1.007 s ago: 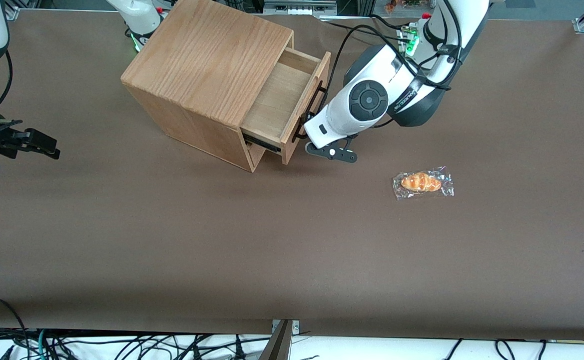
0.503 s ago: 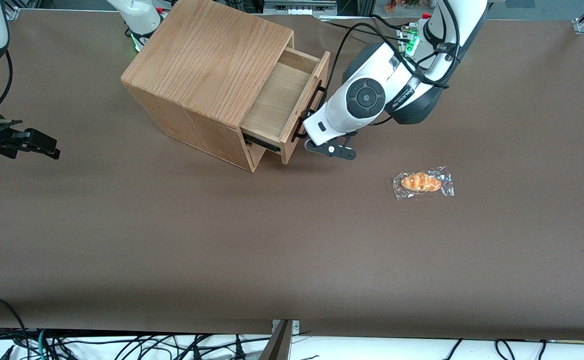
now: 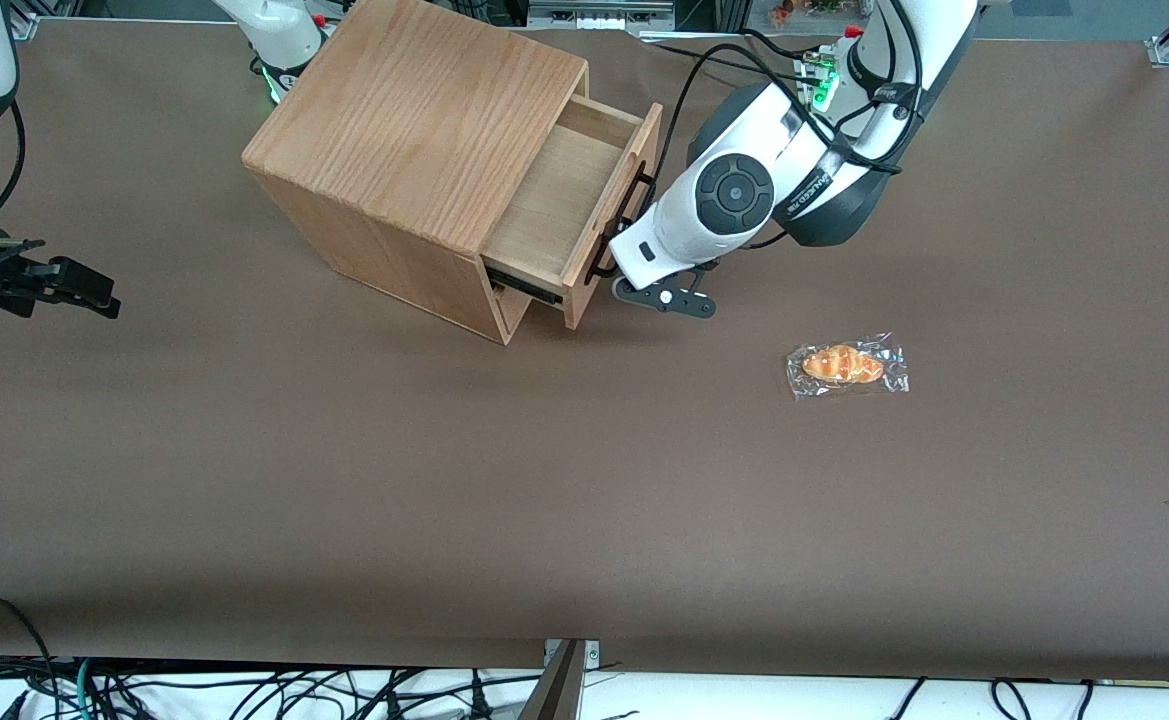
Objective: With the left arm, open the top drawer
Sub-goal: 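Keep pulling the drawer further out with the left gripper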
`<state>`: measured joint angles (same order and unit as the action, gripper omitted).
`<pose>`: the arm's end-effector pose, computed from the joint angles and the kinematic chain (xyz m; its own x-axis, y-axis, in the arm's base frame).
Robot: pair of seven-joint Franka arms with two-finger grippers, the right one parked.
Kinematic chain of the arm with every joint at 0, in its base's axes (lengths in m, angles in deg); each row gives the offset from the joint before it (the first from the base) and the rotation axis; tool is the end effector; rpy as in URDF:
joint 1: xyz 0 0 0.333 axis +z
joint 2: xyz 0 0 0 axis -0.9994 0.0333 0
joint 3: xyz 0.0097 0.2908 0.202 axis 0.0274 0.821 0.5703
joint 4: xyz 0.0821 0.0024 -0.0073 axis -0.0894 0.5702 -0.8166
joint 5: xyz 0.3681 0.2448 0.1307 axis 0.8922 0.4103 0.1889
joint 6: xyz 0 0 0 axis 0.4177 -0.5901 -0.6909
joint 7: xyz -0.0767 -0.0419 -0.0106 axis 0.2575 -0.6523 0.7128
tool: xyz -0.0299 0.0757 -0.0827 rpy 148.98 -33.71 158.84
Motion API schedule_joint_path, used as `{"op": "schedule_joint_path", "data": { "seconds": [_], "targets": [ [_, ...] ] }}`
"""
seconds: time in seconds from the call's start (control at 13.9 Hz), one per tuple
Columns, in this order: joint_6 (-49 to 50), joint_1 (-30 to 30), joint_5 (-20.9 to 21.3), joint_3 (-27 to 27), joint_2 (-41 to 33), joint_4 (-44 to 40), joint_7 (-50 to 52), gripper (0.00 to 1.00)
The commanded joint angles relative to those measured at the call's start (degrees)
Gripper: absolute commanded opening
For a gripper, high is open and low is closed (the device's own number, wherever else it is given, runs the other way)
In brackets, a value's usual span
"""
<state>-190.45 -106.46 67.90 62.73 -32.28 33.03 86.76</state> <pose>0.5577 -0.4479 0.3759 0.9319 -0.1962 -0.3050 -0.1390 -0.9700 0.1995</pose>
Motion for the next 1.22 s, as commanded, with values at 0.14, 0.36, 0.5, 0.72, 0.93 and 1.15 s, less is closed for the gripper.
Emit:
{"op": "schedule_joint_path", "data": {
  "seconds": [0.14, 0.36, 0.5, 0.72, 0.93, 1.15],
  "targets": [
    [0.70, 2.37, 1.81, 0.22, -3.79, 3.99, -0.73, 1.00],
    [1.40, 2.99, 3.75, 0.13, -3.88, 3.82, -0.82, 1.00],
    [1.49, 3.16, 3.75, 0.13, -3.96, 3.82, -0.82, 1.00],
    [1.49, 3.60, 3.83, 0.13, -3.88, 3.55, -0.90, 1.00],
    [1.49, 3.60, 5.49, 0.13, -3.88, 3.20, -0.90, 1.00],
    [1.49, 3.60, 5.86, 0.13, -3.96, 3.20, -0.90, 1.00]
  ]
}}
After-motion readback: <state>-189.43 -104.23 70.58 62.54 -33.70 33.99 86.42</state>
